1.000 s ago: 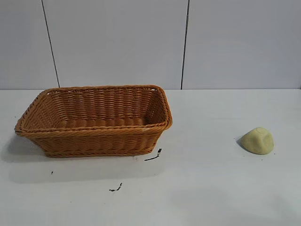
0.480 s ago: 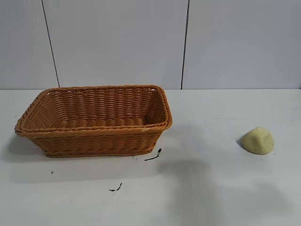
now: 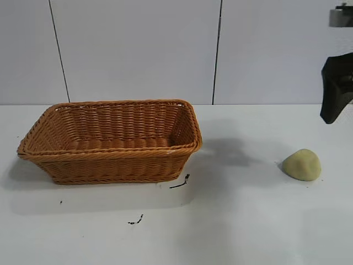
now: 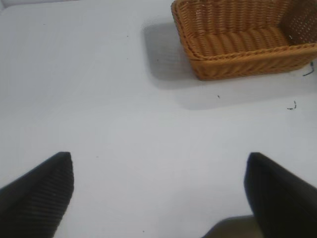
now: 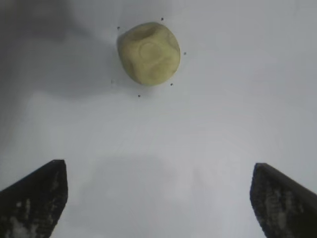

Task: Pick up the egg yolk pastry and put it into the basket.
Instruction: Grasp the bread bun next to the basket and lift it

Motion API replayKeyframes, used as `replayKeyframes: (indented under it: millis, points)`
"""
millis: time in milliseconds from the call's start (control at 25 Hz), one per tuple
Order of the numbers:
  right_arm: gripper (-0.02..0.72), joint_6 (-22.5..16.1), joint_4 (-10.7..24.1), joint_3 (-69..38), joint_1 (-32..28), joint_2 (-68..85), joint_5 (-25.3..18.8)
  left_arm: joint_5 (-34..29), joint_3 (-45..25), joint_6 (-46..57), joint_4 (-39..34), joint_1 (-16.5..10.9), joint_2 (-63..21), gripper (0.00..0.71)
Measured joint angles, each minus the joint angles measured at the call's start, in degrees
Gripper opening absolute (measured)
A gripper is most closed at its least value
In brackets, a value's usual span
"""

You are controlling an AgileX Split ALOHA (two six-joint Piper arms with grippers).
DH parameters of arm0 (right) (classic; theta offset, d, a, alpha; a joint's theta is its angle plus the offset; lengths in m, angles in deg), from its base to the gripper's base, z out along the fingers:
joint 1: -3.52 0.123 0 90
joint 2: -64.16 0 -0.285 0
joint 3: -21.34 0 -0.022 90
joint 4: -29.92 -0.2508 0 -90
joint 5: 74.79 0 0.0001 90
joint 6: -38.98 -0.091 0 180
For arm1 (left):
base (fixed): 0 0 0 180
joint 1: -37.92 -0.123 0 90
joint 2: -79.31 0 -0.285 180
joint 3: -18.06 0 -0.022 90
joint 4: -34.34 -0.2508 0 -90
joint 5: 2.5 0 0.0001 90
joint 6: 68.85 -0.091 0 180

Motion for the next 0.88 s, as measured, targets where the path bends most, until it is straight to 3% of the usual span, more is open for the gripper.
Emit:
replayKeyframes:
  millis: [400, 880]
  points:
    - [0.693, 0.63, -1.36, 10.64, 0.0, -15.95, 1.74, 0.0, 0.0, 0.0, 0.0, 0.0, 0.0, 0.696]
    - [0.693, 0.86, -1.95, 11.73, 0.0, -24.72, 5.95, 0.0, 0.0, 0.0, 0.0, 0.0, 0.0, 0.696]
